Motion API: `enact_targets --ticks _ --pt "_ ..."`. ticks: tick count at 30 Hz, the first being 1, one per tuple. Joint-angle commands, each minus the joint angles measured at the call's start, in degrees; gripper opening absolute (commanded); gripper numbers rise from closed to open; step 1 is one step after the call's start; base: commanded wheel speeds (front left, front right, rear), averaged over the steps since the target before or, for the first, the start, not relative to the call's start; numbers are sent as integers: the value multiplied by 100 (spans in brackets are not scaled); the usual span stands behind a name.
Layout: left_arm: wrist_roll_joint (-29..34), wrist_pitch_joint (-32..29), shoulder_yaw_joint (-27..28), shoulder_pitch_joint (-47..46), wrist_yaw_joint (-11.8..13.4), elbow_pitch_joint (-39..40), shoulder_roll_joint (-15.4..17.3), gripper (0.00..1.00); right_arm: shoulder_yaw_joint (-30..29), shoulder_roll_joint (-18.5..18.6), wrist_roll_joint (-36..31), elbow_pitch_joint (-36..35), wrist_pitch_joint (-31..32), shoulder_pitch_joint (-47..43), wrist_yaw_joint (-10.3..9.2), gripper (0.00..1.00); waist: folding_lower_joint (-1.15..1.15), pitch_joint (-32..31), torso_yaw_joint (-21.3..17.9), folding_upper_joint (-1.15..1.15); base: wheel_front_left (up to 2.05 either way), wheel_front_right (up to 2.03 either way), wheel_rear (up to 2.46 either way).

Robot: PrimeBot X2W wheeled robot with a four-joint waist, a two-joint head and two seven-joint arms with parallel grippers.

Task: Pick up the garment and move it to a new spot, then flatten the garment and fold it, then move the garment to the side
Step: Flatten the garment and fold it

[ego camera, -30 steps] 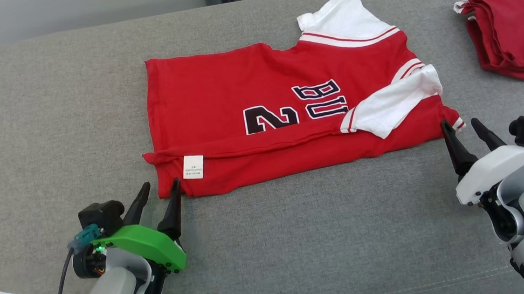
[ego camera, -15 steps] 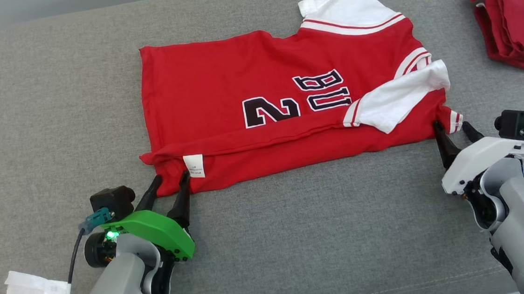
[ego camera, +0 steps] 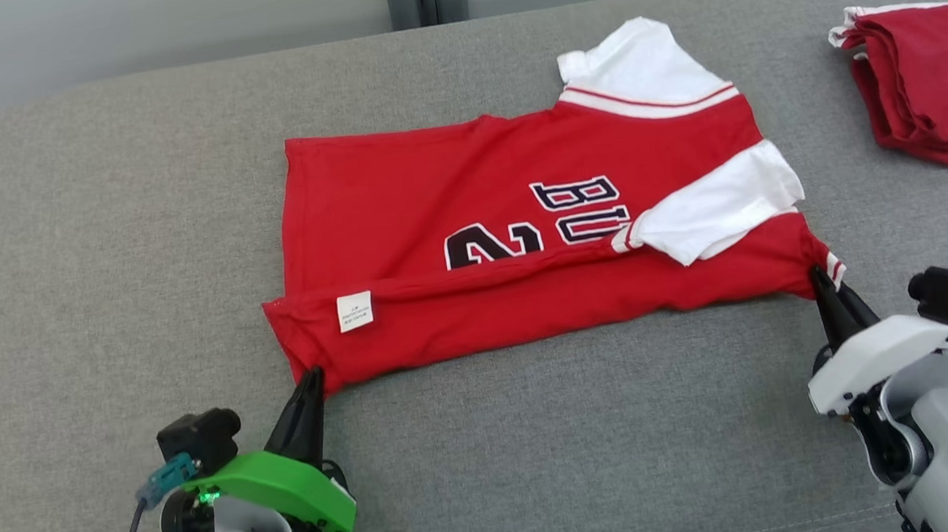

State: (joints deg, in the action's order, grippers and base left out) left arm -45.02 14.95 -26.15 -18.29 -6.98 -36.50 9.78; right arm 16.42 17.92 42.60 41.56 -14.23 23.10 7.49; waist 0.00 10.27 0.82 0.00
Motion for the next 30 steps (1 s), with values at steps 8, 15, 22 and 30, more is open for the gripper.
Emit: enact_targets --ticks 8,15,22,30 --pt "110 29 353 1184 351 1020 112 0 -274 265 69 -927 -3 -1332 0 0 0 -262 -9 0 0 0 0" --pt "197 30 384 1610 474 1397 93 100 -608 94 -75 -1462 313 -1918 -1 100 0 -327 -47 0 0 0 0" --pt "723 25 764 1511 583 1768 72 100 -902 -77 -728 -2166 247 -1960 1 100 0 -457 -68 0 0 0 0" --pt "1535 25 1522 1291 650 2270 86 100 -1066 -414 -1626 -2988 41 -1739 1 100 0 -571 -64 0 0 0 0"
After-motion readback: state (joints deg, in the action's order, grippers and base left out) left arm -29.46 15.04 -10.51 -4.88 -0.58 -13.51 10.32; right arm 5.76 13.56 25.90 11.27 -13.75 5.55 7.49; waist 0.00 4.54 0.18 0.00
